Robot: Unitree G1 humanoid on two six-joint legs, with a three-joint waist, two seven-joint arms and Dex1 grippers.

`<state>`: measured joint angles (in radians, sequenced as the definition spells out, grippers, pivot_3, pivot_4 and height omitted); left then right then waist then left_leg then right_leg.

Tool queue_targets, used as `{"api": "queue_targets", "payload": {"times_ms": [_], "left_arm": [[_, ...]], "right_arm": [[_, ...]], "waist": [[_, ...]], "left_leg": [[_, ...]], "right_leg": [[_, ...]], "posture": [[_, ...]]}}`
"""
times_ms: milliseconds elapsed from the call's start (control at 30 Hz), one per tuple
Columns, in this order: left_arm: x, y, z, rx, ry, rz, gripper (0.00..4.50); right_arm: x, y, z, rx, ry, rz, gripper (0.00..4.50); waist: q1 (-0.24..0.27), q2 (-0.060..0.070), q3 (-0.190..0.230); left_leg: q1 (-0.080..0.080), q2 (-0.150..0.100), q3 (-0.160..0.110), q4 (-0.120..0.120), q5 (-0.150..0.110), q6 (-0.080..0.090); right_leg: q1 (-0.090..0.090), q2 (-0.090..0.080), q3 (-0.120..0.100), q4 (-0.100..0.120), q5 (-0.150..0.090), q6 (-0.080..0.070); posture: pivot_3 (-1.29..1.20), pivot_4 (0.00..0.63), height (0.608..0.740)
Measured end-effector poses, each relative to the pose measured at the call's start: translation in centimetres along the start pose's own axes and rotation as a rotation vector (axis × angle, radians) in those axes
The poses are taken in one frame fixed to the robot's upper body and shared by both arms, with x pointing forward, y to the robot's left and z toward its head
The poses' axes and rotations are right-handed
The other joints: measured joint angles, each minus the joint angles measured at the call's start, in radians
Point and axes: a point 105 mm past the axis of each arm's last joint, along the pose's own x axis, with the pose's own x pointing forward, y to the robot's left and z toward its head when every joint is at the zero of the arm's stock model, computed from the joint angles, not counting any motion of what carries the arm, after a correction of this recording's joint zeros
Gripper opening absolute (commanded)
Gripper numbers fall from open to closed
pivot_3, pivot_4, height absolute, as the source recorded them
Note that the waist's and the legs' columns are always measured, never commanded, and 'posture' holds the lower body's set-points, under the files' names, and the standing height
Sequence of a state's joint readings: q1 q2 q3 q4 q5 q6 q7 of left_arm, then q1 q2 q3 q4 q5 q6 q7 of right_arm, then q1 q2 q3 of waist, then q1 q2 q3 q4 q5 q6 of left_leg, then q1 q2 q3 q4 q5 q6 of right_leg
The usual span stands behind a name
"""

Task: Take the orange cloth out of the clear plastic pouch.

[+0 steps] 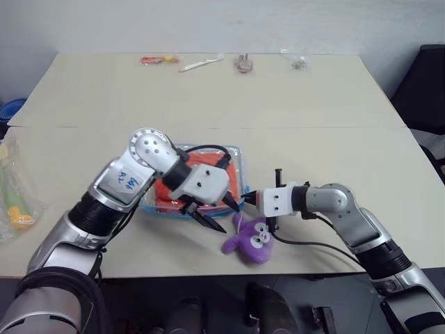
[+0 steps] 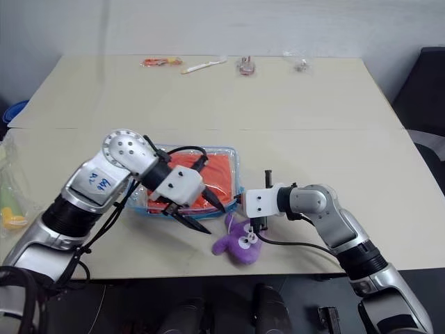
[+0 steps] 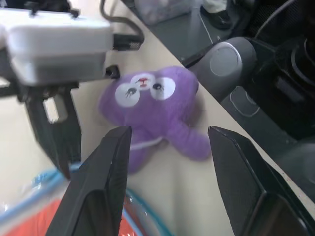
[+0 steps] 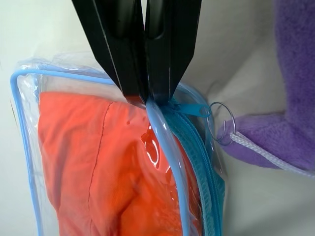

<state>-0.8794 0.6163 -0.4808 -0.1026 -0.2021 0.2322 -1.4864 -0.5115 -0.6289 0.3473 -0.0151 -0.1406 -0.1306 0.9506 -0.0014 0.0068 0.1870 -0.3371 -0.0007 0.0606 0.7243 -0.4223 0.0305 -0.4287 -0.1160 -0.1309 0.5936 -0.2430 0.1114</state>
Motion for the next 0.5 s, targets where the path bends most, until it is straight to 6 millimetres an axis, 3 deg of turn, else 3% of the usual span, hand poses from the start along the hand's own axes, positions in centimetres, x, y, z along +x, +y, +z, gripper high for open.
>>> {"api": "queue_targets", "payload": {"times_ms": [233,500], "left_arm": [[2.8,-0.7,0.5,-0.008,-0.035,-0.069,2.60],[5.5,-1.4,-1.2,-0.029,0.048,-0.065,2.60]], "right_arm": [[0.2,0.1,0.1,0.000,-0.004,0.007,0.04],[0.4,0.2,0.0,0.001,-0.001,0.008,0.04]], "waist": [[-0.001,0.000,0.000],[0.001,0.000,0.000]], "left_leg": [[0.000,0.001,-0.001,0.000,0.000,0.000],[0.000,0.001,-0.003,0.001,0.000,0.000]], "right_leg": [[0.000,0.000,0.000,0.000,0.000,0.000],[0.000,0.000,0.000,0.001,0.000,0.000]], "posture": [[0.00,0.150,0.740],[0.00,0.150,0.740]]}}
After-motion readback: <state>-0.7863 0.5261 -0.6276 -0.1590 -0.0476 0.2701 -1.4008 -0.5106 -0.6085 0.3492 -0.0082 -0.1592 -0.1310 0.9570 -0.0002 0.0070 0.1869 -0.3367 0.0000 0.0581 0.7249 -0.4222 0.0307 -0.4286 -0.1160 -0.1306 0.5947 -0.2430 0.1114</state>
